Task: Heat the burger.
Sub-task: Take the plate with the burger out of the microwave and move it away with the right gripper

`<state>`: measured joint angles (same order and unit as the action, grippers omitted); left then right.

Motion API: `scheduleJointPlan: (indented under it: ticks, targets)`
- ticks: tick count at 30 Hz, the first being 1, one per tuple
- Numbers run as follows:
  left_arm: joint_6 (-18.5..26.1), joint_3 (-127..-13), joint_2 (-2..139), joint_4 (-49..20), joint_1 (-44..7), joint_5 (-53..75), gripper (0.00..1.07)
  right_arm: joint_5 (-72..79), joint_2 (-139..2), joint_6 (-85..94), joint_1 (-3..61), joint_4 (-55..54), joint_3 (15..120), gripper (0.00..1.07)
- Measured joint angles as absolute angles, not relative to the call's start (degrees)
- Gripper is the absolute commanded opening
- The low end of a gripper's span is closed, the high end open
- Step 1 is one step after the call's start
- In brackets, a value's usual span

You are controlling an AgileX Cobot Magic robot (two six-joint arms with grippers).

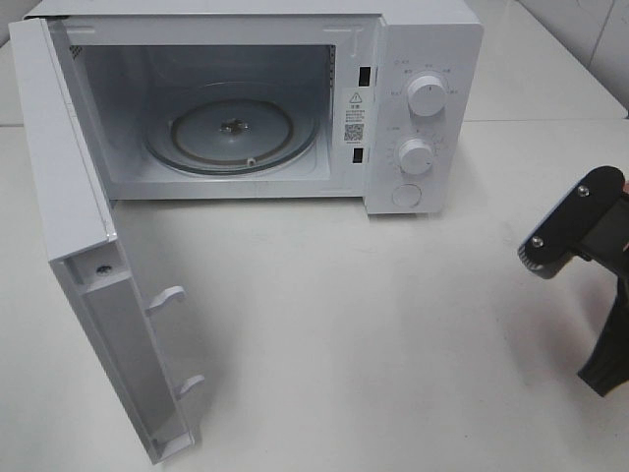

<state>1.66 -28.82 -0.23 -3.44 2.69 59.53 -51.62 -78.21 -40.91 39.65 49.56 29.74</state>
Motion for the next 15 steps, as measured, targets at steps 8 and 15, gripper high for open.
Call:
scheduleJointPlan:
  ticks: [8,15]
  targets:
    - [1.66,-28.82,-0.23,-3.44,2.69,59.53,0.96,-55.63,-89.67,-54.95,39.53,49.85,34.72,0.00]
    - [1.66,-28.82,-0.23,-3.44,2.69,59.53,0.96,-53.17,-95.91,-59.82,39.53,50.25,35.12,0.00]
